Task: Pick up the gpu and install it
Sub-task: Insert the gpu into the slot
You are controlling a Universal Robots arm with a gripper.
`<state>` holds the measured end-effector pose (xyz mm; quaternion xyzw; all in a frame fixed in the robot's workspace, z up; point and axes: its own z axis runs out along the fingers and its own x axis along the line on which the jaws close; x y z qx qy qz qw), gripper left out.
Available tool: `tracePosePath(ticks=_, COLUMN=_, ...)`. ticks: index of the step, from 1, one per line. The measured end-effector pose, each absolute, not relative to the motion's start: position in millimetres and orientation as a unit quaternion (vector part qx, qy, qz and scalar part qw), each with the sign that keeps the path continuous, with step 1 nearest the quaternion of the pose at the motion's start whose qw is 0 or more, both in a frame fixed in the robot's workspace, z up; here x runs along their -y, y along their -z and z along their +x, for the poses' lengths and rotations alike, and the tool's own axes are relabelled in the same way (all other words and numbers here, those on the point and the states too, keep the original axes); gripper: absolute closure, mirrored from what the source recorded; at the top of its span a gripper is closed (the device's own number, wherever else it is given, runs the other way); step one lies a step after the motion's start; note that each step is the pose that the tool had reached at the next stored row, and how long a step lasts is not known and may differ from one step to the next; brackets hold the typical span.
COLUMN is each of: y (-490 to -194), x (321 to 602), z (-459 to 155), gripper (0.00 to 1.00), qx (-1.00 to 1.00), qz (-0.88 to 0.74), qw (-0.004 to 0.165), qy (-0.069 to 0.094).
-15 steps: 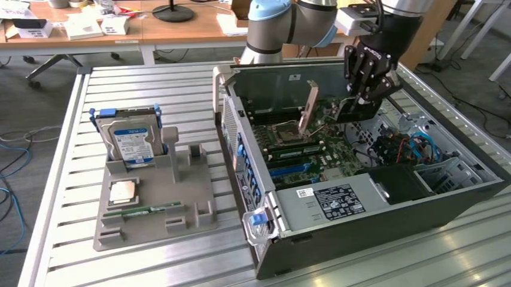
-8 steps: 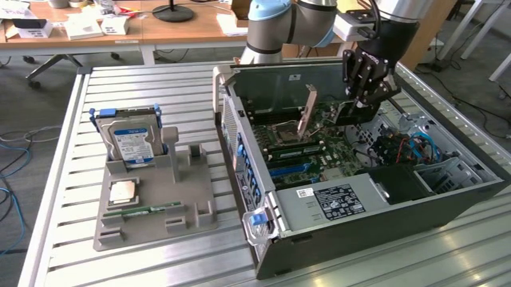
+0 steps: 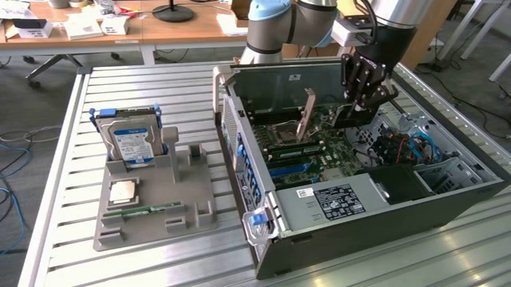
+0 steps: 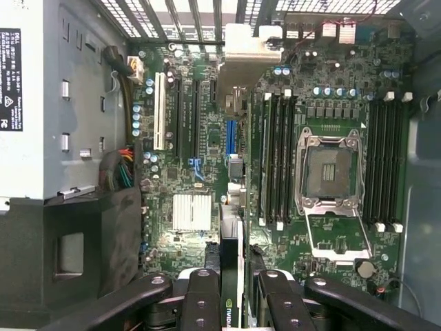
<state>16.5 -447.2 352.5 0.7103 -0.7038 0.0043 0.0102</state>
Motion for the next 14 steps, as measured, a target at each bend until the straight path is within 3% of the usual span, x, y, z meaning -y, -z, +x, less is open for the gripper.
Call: tracePosePath(ticks=14, y=-341.2, x=446.8, z=16.4, gripper=0.74, qx=0.704, qz=0.710, qw=0.010, qy=-0.004)
